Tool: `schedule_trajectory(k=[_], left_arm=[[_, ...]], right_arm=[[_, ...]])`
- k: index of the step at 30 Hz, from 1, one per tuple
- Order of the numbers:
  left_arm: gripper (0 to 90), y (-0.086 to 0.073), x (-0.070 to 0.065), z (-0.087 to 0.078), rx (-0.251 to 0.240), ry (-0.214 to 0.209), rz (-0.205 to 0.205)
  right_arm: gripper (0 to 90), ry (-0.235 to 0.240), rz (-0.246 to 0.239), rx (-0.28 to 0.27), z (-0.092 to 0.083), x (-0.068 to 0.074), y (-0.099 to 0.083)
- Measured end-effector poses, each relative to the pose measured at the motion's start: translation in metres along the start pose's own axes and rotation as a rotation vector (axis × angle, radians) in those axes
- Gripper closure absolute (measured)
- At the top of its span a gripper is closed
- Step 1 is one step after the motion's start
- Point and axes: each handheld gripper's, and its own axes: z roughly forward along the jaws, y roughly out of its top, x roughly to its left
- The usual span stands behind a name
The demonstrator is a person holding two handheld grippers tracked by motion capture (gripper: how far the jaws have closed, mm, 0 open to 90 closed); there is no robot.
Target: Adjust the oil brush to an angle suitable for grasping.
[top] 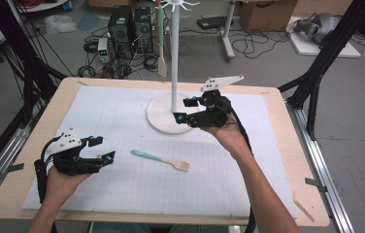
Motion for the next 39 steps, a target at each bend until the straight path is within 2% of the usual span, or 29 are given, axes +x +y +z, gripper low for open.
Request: schedule_trajectory(k=[18, 38, 39], left_arm=[[28.4, -0.001, 0.000, 0.000, 0.001, 0.000, 0.001], [28.5, -0.001, 0.001, 0.000, 0.001, 0.004, 0.000], [28.4, -0.001, 0.000, 0.000, -0.001, 0.004, -0.003]], right_arm=[[28.6, 0.026, -0.042, 0.091, 0.025, 0.012, -0.025], [30.0, 0.036, -0.055, 0.187, 0.056, 0.013, -0.056], [30.2, 0.038, -0.045, 0.187, 0.057, 0.014, -0.058]])
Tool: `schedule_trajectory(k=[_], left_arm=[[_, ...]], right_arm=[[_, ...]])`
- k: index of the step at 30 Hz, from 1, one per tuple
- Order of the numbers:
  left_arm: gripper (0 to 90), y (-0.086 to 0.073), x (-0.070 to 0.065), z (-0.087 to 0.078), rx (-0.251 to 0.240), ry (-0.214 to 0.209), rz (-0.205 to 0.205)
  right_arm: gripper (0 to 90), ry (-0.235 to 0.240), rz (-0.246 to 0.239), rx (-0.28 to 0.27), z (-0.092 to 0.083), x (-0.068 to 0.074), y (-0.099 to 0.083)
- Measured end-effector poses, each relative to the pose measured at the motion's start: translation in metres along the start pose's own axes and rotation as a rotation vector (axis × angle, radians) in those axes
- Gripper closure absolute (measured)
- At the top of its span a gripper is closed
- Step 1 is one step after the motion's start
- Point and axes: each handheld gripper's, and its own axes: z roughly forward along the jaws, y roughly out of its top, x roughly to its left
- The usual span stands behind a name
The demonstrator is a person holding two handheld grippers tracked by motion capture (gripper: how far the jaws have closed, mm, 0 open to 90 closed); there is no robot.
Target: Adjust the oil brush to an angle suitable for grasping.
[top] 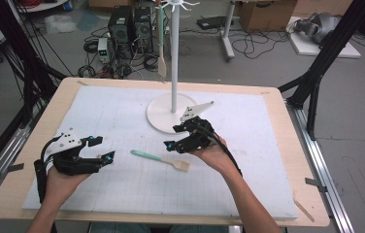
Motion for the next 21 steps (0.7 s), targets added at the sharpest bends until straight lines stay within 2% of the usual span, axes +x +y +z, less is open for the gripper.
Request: schedule_trajectory(k=[11, 15, 21], left_arm=[[28.4, 0.000, 0.000, 0.000, 0.005, -0.006, 0.001], [28.5, 0.000, 0.000, 0.001, 0.001, -0.007, 0.002], [28.5, 0.000, 0.001, -0.001, 0.000, -0.004, 0.001]], right_arm=[[32.9, -0.011, -0.013, 0.046, 0.016, -0.001, -0.013], [34.2, -0.006, -0.003, 0.063, 0.025, -0.003, -0.018], [40.0, -0.001, -0.013, 0.097, 0.039, -0.005, -0.024]])
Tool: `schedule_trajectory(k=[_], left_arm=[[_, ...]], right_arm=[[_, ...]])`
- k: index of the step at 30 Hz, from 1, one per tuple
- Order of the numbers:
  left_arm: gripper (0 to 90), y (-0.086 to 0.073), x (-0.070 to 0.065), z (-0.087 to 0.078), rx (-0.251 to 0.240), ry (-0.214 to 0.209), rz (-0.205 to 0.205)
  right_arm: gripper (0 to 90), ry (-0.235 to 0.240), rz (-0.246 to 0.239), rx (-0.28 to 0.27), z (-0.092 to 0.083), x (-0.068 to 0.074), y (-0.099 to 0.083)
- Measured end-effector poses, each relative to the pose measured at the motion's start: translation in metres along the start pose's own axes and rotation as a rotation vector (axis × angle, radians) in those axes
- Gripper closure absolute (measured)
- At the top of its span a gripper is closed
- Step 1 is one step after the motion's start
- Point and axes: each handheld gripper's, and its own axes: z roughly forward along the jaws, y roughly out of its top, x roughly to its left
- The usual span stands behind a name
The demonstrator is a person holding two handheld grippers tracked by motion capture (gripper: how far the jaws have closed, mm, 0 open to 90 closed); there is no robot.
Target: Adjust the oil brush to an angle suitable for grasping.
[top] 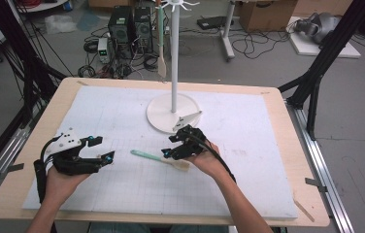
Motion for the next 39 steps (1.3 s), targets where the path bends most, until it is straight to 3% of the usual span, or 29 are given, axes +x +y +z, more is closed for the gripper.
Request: schedule_trajectory(k=[8, 22, 39], left_arm=[[28.5, 0.000, 0.000, 0.000, 0.001, 0.000, 0.000], [28.4, 0.000, -0.001, 0.002, 0.003, -0.006, 0.000], [28.5, -0.001, -0.001, 0.003, 0.004, -0.006, 0.001]], right_arm=[[52.1, 0.015, -0.012, 0.034, 0.014, -0.001, -0.006], [62.8, 0.039, -0.002, 0.075, 0.027, -0.002, -0.023], [78.6, 0.047, -0.070, 0.129, 0.040, 0.004, -0.024]])
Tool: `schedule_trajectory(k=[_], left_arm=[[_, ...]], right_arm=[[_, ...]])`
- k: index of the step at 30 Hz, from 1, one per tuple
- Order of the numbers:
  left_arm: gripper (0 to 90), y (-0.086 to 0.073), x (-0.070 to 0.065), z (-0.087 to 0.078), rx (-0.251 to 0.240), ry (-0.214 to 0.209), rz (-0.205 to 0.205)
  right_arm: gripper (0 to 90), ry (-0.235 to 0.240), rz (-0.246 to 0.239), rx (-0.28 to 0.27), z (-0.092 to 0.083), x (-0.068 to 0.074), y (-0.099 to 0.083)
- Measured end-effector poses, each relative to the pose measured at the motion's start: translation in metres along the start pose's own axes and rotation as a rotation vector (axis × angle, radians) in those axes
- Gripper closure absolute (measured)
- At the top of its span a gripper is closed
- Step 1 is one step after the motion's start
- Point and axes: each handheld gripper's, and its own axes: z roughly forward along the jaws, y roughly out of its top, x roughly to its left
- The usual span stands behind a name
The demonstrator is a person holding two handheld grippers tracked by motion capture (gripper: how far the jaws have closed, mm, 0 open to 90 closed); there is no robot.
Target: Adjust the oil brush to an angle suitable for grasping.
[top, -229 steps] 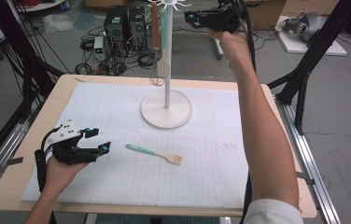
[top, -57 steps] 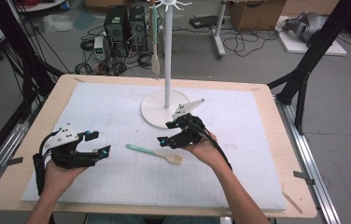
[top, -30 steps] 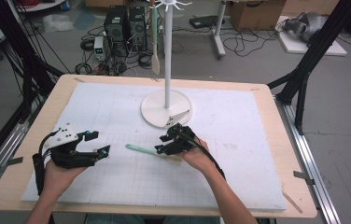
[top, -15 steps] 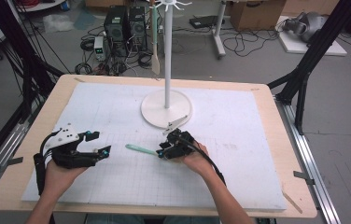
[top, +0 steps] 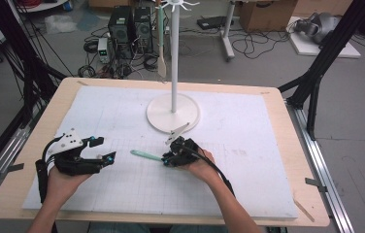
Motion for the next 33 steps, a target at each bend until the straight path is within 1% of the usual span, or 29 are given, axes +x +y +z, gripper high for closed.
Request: schedule_trajectory(k=[5, 7, 10, 12, 15, 17, 18, 19, 21, 24, 28, 29, 30, 31, 33], left_arm=[[28.4, 0.000, 0.000, 0.000, -0.006, -0.007, -0.005], [28.3, 0.000, 0.000, 0.000, -0.004, -0.009, -0.003], [28.3, -0.001, 0.000, 0.001, -0.002, -0.007, -0.003], [28.4, -0.001, 0.001, 0.000, -0.001, -0.007, -0.005], [28.3, -0.001, 0.000, 0.000, -0.006, -0.006, -0.007], [28.3, 0.000, 0.001, -0.001, -0.006, -0.005, -0.004], [28.4, -0.001, 0.001, -0.001, -0.006, -0.004, -0.004], [28.3, -0.001, 0.001, -0.001, -0.006, -0.005, -0.006], [28.4, -0.001, 0.001, -0.001, -0.006, -0.004, -0.003], [28.3, 0.000, 0.002, -0.001, -0.009, -0.004, -0.008], [28.4, -0.001, 0.002, -0.001, -0.008, -0.004, -0.007], [28.4, -0.001, 0.002, -0.001, -0.009, -0.003, -0.008], [28.4, -0.001, 0.002, -0.001, -0.008, -0.003, -0.007], [28.4, 0.000, 0.002, -0.001, -0.009, -0.004, -0.008], [28.4, 0.000, 0.002, -0.001, -0.009, -0.003, -0.007]], right_arm=[[80.3, -0.011, -0.030, 0.015, 0.001, 0.002, 0.001], [81.0, -0.011, -0.029, 0.015, 0.002, 0.003, 0.001], [82.0, -0.014, -0.052, 0.018, 0.002, 0.002, 0.001], [82.3, -0.009, -0.048, 0.013, 0.002, 0.002, 0.001], [82.5, -0.010, -0.055, 0.012, 0.001, 0.002, 0.001], [82.5, -0.002, -0.046, 0.005, 0.000, 0.001, 0.001], [82.6, 0.003, -0.034, 0.002, -0.001, 0.001, 0.001], [82.6, 0.014, -0.033, 0.002, -0.001, 0.001, 0.001], [82.7, 0.018, -0.045, 0.007, 0.000, 0.002, 0.001], [82.7, 0.024, -0.039, 0.005, -0.001, 0.003, 0.001], [82.8, 0.022, -0.032, -0.018, -0.005, 0.002, 0.002], [82.8, 0.028, -0.033, -0.030, -0.006, 0.002, 0.002], [82.8, 0.031, -0.029, -0.035, -0.007, 0.002, 0.002], [82.8, 0.025, -0.027, -0.034, -0.008, 0.002, 0.002], [82.7, 0.026, -0.032, -0.046, -0.010, 0.002, 0.002]])
